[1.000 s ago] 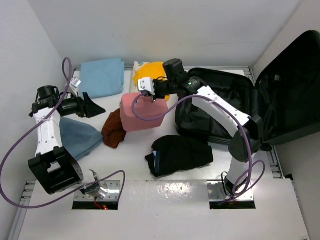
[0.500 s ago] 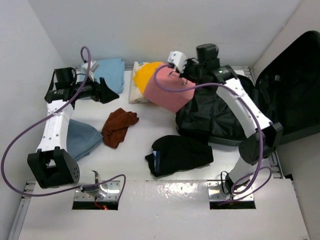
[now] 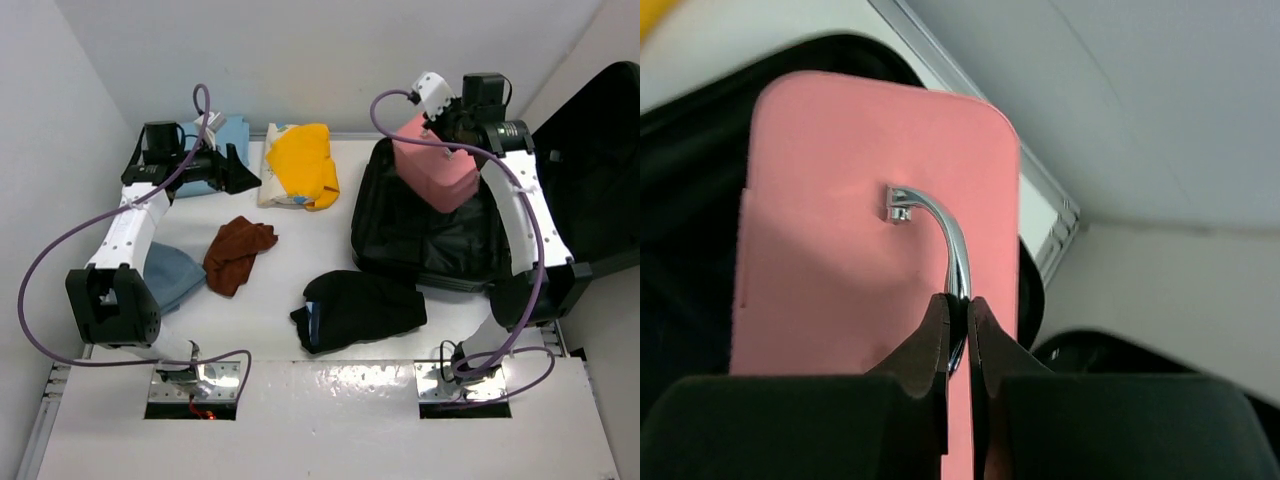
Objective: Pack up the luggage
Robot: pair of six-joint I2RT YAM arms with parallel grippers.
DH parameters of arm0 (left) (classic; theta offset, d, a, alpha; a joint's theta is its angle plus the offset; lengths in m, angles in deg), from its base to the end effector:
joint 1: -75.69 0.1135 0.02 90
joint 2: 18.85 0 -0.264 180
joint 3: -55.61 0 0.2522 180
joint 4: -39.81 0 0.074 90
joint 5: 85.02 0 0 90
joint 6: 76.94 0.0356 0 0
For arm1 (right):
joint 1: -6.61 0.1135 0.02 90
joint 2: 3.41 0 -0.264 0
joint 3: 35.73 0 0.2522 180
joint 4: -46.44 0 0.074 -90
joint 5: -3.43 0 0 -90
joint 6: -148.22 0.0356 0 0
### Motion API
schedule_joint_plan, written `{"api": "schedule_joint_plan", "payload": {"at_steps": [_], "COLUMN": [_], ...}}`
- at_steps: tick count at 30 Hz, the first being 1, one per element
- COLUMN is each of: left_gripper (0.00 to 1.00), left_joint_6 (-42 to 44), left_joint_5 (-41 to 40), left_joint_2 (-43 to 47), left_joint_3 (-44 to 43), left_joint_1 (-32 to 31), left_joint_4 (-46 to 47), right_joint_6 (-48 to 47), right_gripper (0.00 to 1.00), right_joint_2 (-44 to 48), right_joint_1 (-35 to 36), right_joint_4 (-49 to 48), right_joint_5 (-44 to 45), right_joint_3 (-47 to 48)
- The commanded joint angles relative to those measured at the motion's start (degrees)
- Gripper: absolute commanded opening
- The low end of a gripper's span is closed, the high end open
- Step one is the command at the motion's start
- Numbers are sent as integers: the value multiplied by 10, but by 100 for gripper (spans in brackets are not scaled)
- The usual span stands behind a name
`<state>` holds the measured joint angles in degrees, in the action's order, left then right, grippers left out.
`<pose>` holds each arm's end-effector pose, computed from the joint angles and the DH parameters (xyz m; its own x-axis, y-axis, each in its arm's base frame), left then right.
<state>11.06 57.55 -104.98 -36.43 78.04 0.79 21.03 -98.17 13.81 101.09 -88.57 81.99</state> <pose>0.3340 -0.0146 0.3506 -0.5678 -0.0445 -0.8220 0.6202 0.6334 -0.4627 0.3643 0.0473 0.4174 -0.3217 -0.6495 -0.6889 -0.4383 0.7471 -0.4997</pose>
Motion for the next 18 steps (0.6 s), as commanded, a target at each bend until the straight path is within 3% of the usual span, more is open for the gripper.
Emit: {"api": "schedule_joint_plan", "payload": {"at_steps": [1, 8, 18], "left_gripper": [84, 84, 84], "left_joint_6": [-17, -27, -27], "left_joint_5": [-5, -5, 2], "left_joint_2": [-8, -31, -47], "left_joint_3": [-24, -24, -24], "left_joint_1": [-16, -16, -16], "left_joint_4": [35, 41, 46], "right_joint_6": [72, 163, 295], "right_gripper": [0, 0, 0], "right_joint_2": [5, -13, -74], "right_joint_1": [-10, -53, -153], "right_joint_4": [-20, 14, 46], "right_joint_5": [76, 139, 113], "right_joint_3": [32, 18, 72]}}
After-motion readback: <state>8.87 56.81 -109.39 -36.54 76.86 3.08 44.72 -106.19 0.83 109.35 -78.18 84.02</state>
